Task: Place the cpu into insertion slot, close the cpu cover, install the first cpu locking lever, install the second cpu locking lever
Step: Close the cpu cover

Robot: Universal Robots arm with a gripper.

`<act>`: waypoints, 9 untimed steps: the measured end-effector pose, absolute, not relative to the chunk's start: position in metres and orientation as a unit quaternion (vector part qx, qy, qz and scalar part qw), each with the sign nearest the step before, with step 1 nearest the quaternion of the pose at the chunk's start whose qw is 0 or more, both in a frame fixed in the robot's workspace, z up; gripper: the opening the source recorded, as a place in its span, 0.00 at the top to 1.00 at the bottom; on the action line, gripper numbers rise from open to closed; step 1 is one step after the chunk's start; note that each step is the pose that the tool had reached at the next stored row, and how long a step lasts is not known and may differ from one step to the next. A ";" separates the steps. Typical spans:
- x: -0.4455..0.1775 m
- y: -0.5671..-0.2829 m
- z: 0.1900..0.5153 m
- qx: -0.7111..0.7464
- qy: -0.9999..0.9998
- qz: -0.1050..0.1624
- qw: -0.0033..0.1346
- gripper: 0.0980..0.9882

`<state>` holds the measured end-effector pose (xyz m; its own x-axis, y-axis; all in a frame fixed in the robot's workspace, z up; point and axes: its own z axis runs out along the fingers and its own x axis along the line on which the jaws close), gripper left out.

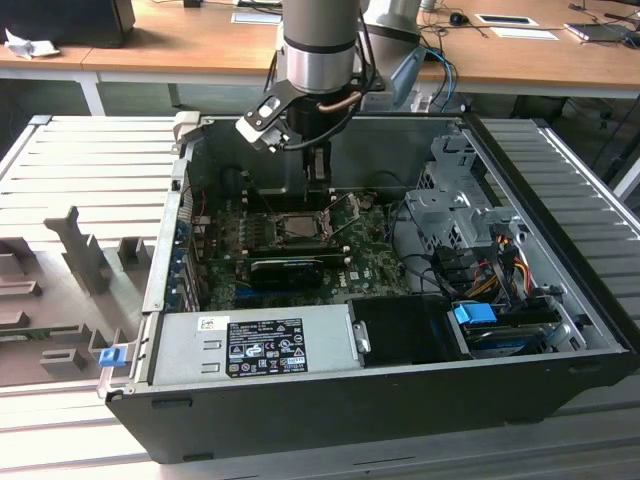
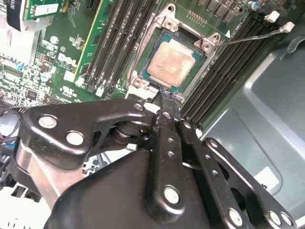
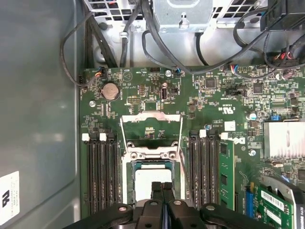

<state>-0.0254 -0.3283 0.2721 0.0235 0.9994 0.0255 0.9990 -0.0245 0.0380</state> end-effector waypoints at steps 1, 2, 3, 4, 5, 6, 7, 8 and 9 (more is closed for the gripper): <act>-0.025 -0.328 0.274 0.715 0.698 0.022 0.005 0.99; -0.025 -0.328 0.274 0.715 0.698 0.023 0.005 0.99; -0.023 -0.328 0.274 0.715 0.698 0.022 0.005 0.99; -0.021 -0.328 0.274 0.715 0.698 0.022 0.005 0.99; -0.019 -0.328 0.274 0.715 0.698 0.022 0.005 0.99; -0.016 -0.328 0.274 0.715 0.699 0.022 0.005 0.99; -0.015 -0.327 0.274 0.715 0.699 0.022 0.005 0.99; -0.013 -0.327 0.274 0.715 0.699 0.022 0.005 0.99; -0.011 -0.326 0.274 0.715 0.699 0.022 0.005 0.99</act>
<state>-0.0106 -0.3261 0.2741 0.0229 0.9994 0.0254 0.9990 -0.0239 0.0380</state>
